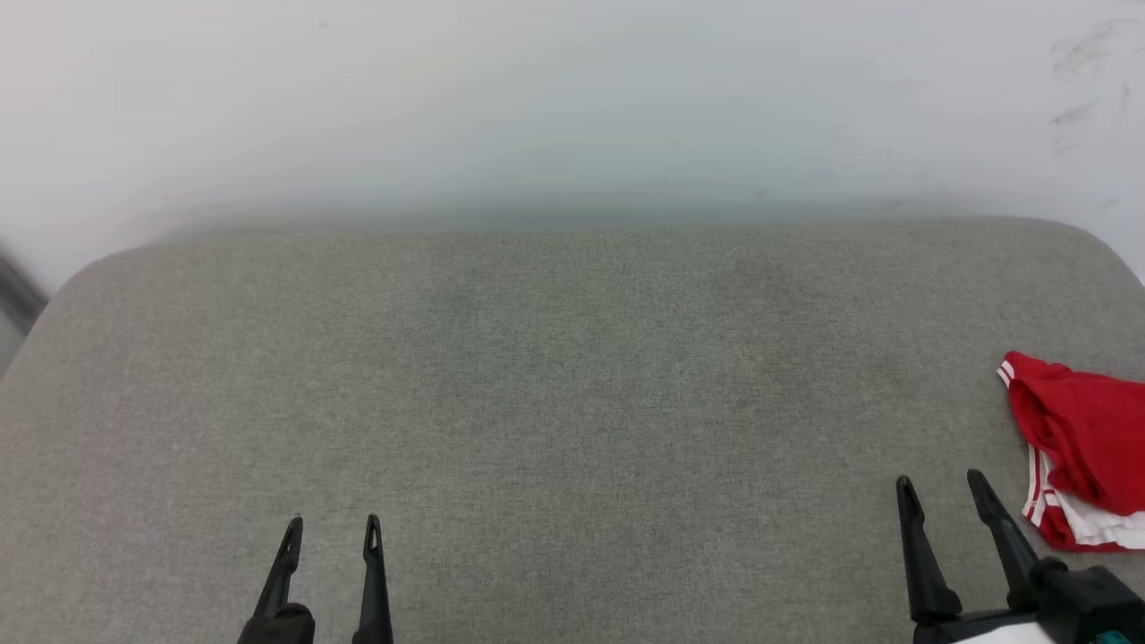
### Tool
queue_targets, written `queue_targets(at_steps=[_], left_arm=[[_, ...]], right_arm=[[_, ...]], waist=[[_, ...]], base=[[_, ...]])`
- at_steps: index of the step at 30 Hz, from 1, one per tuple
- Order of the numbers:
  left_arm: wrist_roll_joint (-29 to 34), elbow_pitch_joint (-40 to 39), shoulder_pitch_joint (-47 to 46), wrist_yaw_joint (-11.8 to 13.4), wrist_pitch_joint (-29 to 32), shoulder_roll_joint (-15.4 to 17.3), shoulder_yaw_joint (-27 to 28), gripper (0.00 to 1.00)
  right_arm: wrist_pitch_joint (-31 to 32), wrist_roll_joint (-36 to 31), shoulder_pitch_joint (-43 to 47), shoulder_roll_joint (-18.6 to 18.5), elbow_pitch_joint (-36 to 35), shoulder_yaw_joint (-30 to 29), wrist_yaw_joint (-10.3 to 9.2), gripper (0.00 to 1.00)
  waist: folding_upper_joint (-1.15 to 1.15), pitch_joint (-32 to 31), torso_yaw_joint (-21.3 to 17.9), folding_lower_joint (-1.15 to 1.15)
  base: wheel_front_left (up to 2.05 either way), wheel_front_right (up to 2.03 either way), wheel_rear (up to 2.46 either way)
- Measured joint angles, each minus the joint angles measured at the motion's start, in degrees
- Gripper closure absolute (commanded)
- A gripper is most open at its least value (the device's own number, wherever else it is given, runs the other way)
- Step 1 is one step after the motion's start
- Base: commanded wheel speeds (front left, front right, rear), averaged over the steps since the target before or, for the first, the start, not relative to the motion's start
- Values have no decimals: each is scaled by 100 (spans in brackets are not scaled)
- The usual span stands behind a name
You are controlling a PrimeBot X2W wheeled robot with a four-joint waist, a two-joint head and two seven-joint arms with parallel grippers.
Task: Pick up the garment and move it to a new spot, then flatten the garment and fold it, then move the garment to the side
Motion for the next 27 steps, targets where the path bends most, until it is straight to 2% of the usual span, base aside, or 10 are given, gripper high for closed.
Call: queue_targets(at_steps=[9,10,15,27], left_arm=[[-7,-20,75,-68,0,-49,53,0],[-7,-20,75,-78,0,-53,58,100],[-38,230,86,-82,31,-87,48,100],[-1518,400,-66,-249,290,-63,100,100]], right_arm=[[0,11,186,45,-112,-49,0,0],[0,11,189,47,-111,-51,0,100],[12,42,224,47,120,-29,1,100],[278,1445,106,26,270,-7,1,100]], waist=[[0,-27,18,0],[0,-27,22,0],[0,-27,24,0],[0,-12,34,1]], base=[[0,0,0],[0,0,0],[0,0,0],[0,0,0]])
